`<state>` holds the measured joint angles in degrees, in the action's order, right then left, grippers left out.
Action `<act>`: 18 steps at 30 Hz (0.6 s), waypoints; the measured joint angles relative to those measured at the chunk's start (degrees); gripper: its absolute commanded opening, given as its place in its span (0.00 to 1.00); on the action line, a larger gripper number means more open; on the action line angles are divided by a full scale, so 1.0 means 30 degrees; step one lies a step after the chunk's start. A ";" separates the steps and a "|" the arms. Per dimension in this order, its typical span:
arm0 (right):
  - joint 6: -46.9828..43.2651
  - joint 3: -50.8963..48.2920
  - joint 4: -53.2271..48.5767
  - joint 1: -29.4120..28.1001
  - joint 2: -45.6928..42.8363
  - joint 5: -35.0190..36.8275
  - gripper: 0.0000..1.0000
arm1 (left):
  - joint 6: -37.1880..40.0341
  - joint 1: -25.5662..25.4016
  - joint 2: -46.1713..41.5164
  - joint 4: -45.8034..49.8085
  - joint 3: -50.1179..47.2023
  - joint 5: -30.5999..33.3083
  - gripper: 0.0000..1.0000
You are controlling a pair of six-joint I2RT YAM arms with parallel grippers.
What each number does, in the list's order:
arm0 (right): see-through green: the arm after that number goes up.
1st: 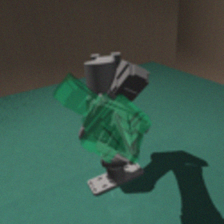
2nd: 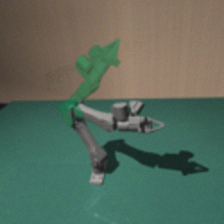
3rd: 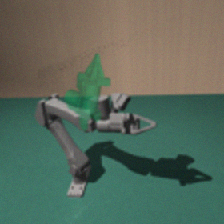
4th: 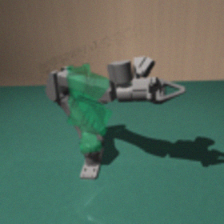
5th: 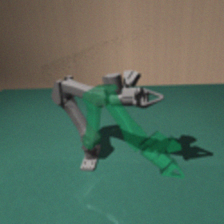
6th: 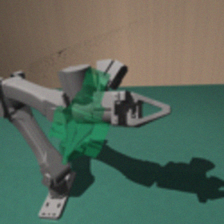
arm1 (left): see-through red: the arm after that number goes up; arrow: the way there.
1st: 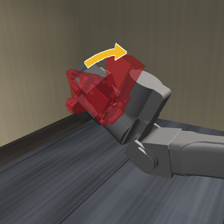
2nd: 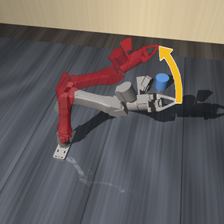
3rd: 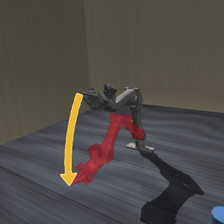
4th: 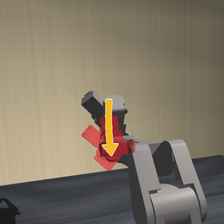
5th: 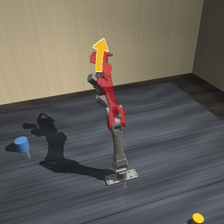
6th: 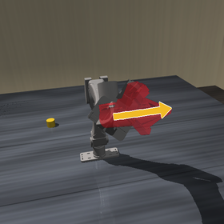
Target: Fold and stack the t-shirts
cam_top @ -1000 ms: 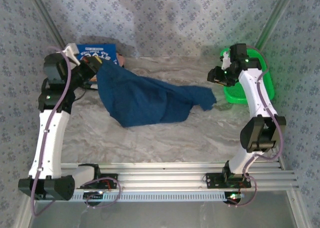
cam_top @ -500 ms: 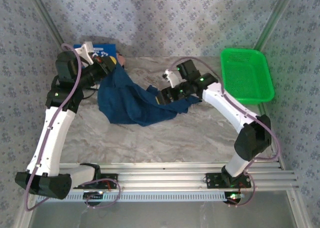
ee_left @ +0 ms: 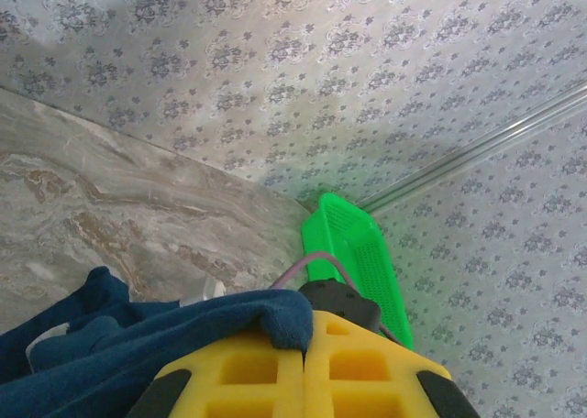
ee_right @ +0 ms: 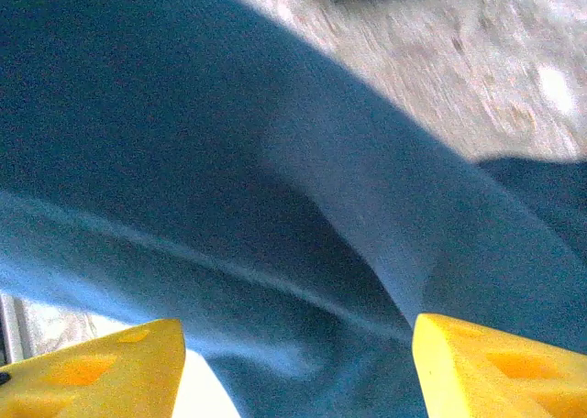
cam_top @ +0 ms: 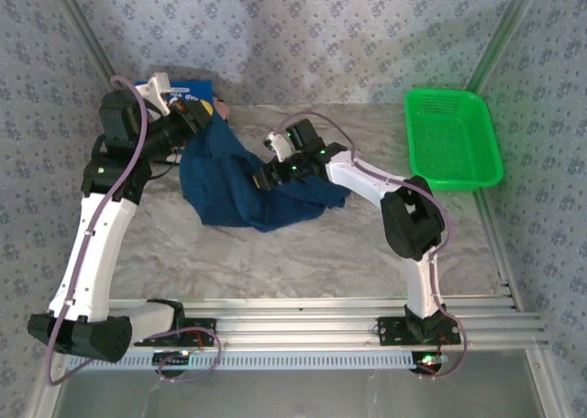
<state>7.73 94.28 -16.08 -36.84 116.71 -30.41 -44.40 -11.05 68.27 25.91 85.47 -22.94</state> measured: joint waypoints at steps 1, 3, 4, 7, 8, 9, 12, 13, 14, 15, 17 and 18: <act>0.0146 0.0306 0.0189 -0.0117 0.0051 -0.0109 0.68 | 0.0000 0.0000 -0.0029 0.0044 0.0000 0.0000 0.00; 0.0299 0.0743 0.0554 -0.0291 0.0058 -0.0189 0.68 | 0.0000 0.0000 -0.0095 0.0138 0.0000 0.0000 0.00; 0.0379 0.0998 0.0707 -0.0379 0.0095 -0.0226 0.68 | 0.0000 0.0000 -0.0124 0.0204 0.0000 0.0000 0.00; 0.0729 0.1923 0.0984 -0.0525 0.0605 -0.0211 0.65 | 0.0000 0.0000 -0.0211 0.0372 0.0000 0.0000 0.00; 0.0823 0.2259 0.1027 -0.0554 0.0882 -0.0146 0.61 | 0.0007 0.0000 -0.0226 0.0415 0.0000 0.0000 0.00; 0.0969 0.2616 0.1078 -0.0561 0.1224 0.0022 0.49 | 0.0015 0.0000 -0.0248 0.0459 0.0007 0.0000 0.00; 0.1290 0.3672 0.1013 -0.0554 0.2375 0.0991 0.11 | 0.0197 0.0000 -0.0255 0.0918 0.0197 0.0007 0.00; 0.1399 0.3971 0.0998 -0.0546 0.2674 0.1443 0.02 | 0.0313 0.0022 -0.0255 0.1086 0.0284 0.0000 0.00; 0.1559 0.4087 0.0925 -0.0517 0.2805 0.1807 0.00 | 0.0379 0.0029 -0.0255 0.1209 0.0372 0.0000 0.00; 0.1530 0.4189 0.0736 -0.0474 0.2812 0.2266 0.00 | 0.0474 0.0153 -0.0270 0.1399 0.0444 0.0000 0.00; 0.1457 0.4532 0.0444 -0.0299 0.2681 0.2943 0.00 | 0.0656 0.0612 -0.0328 0.1807 0.0634 -0.0066 0.00; 0.1326 0.4619 0.0299 -0.0197 0.2477 0.3177 0.00 | 0.0707 0.0925 -0.0335 0.1989 0.0794 -0.0066 0.00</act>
<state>11.70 108.14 -15.18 -37.43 124.14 -20.88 -42.28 -8.27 67.26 31.88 87.85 -23.14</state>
